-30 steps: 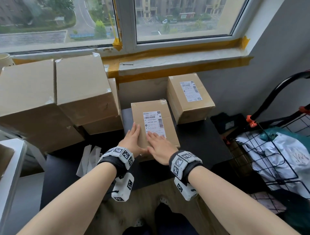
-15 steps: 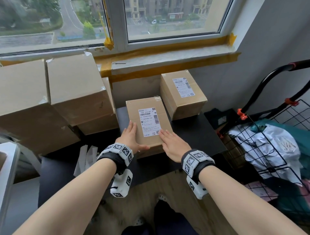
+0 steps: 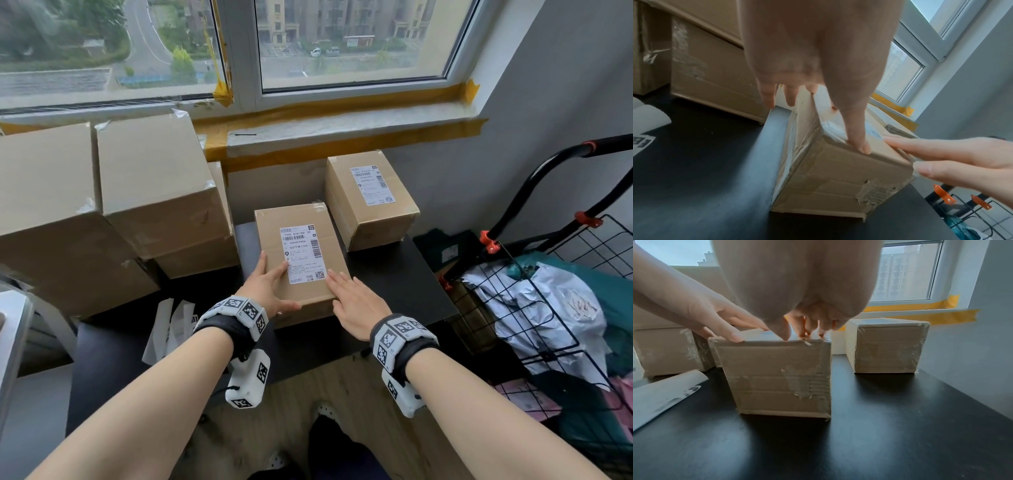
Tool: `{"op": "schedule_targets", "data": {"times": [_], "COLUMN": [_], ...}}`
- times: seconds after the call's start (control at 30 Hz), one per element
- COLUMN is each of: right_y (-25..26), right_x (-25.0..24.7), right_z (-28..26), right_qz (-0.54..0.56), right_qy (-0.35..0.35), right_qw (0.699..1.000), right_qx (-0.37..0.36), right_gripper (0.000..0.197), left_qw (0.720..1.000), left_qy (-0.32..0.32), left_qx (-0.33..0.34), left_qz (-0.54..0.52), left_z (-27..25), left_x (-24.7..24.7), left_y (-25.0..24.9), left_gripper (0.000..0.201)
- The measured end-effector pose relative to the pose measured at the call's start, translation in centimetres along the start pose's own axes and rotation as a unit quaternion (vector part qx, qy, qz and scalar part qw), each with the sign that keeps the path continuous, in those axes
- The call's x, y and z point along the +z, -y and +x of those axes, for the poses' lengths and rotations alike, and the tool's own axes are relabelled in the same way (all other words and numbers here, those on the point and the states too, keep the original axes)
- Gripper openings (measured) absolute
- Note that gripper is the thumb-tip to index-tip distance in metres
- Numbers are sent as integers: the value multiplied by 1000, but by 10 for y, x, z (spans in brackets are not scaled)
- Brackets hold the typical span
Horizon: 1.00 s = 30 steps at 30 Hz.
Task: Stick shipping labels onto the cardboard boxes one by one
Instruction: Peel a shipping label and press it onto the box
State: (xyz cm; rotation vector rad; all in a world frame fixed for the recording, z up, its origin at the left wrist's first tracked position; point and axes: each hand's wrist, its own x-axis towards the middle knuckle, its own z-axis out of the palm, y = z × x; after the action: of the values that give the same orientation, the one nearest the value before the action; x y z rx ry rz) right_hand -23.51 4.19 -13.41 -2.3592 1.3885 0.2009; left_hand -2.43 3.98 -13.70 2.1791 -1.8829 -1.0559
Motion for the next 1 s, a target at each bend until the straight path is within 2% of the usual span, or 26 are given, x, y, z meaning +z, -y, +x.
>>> {"op": "schedule_targets", "data": {"times": [0.1, 0.17, 0.23, 0.33, 0.37, 0.47, 0.57, 0.67, 0.87, 1.0], "right_y": [3, 1, -3, -8, -10, -14, -15, -15, -12, -21], "right_x": [-2, -3, -5, -7, -6, -5, -6, -7, -7, -13], "right_z": [8, 17, 26, 40, 44, 52, 58, 65, 81, 82], "right_qz": [65, 139, 215, 313, 337, 385, 431, 464, 445, 488], "right_qy": [-24, -58, -68, -55, -49, -38, -38, -53, -51, -17], "right_qw": [997, 986, 965, 925, 914, 893, 871, 850, 844, 830], "right_qx": [22, 72, 136, 207, 220, 230, 232, 245, 296, 270], "right_gripper": [54, 57, 67, 81, 83, 70, 58, 58, 76, 67], "left_qw": [999, 996, 989, 966, 959, 954, 947, 934, 923, 920], "left_qy": [-9, -47, -84, -96, -93, -85, -75, -63, -45, -42], "left_qx": [-3, -12, -41, -113, -130, -151, -167, -177, -185, -187], "left_qz": [-49, -78, -114, -212, -232, -244, -265, -303, -335, -342], "left_z": [0, 2, 5, 12, 14, 17, 18, 21, 24, 25], "left_x": [0, 1, 3, 5, 6, 5, 1, -4, -4, -4], "left_y": [-3, -6, -9, -11, -11, -12, -12, -11, -9, -8], "left_gripper": [99, 87, 82, 97, 94, 78, 81, 80, 81, 79]}}
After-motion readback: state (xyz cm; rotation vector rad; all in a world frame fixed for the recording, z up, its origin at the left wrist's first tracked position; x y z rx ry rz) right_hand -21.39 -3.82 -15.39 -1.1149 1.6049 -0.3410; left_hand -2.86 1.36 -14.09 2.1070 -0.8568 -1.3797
